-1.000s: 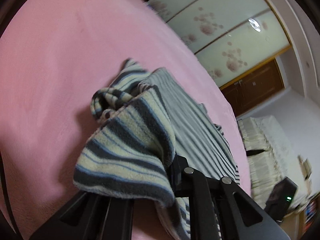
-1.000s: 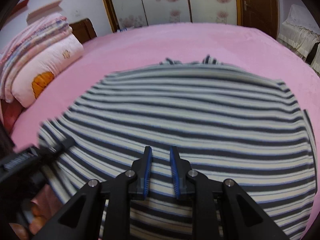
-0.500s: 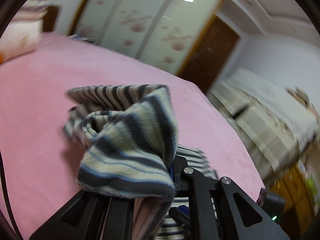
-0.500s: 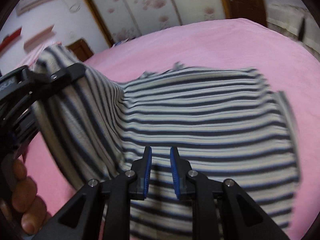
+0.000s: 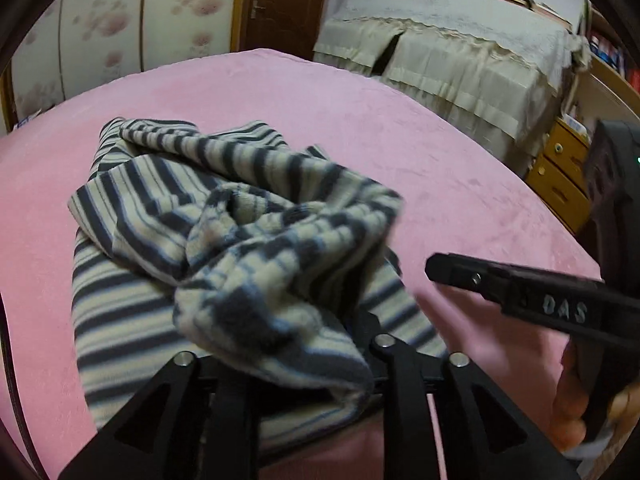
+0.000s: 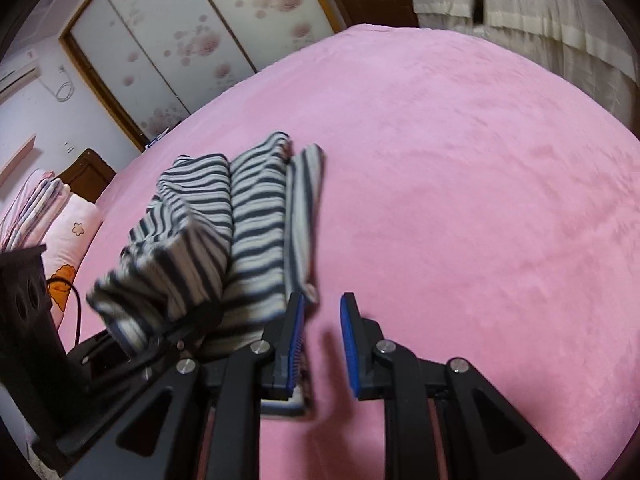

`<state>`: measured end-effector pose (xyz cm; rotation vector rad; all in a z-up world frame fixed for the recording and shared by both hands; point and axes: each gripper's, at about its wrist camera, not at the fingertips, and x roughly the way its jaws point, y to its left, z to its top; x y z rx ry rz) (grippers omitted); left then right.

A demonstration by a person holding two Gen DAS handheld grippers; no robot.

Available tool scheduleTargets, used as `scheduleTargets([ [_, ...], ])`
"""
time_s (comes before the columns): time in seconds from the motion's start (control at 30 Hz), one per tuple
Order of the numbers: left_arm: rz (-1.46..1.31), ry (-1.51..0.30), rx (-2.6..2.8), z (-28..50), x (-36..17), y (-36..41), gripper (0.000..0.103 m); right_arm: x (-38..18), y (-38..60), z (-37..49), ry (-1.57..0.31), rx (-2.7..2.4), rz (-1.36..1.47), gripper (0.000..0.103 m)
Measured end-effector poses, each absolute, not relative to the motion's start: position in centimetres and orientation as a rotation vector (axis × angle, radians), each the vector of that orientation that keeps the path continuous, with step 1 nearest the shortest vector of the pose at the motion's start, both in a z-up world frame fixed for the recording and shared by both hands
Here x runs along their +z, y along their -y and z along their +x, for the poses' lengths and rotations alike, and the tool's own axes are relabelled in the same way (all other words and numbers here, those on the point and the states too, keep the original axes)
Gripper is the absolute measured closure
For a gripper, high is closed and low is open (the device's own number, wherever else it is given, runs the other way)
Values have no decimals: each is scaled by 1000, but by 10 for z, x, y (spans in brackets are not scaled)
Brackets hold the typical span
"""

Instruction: Fold small clothes

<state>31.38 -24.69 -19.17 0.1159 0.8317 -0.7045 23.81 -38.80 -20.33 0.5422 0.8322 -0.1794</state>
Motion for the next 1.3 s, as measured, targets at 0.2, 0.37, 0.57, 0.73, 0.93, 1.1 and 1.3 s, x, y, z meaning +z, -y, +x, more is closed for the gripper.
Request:
scheduleTargets([
  [0.2,98,-844,-745,283,-185,221,52,-189,384,227,-798,-123,572,84],
  [0.37,-2,-823,-645,255,-185,178,52,-162,366,226,-769,-52,475,71],
  [0.57,-126,-834,-495,250,-198,118,50,-134,330,219,-743,11,341,61],
  [0.73,-221,-863,-411,266,-208,94,48,-127,292,214,-769,29,238,49],
  [0.93,-180,-871,-449,269,-214,104,47,-141,258,217,-823,-2,117,49],
  [1.1,-117,-847,-437,279,-208,127,47,-155,251,226,-869,-29,58,49],
  [1.3,18,-875,-428,284,-210,145,81,-164,282,235,-889,-3,204,90],
])
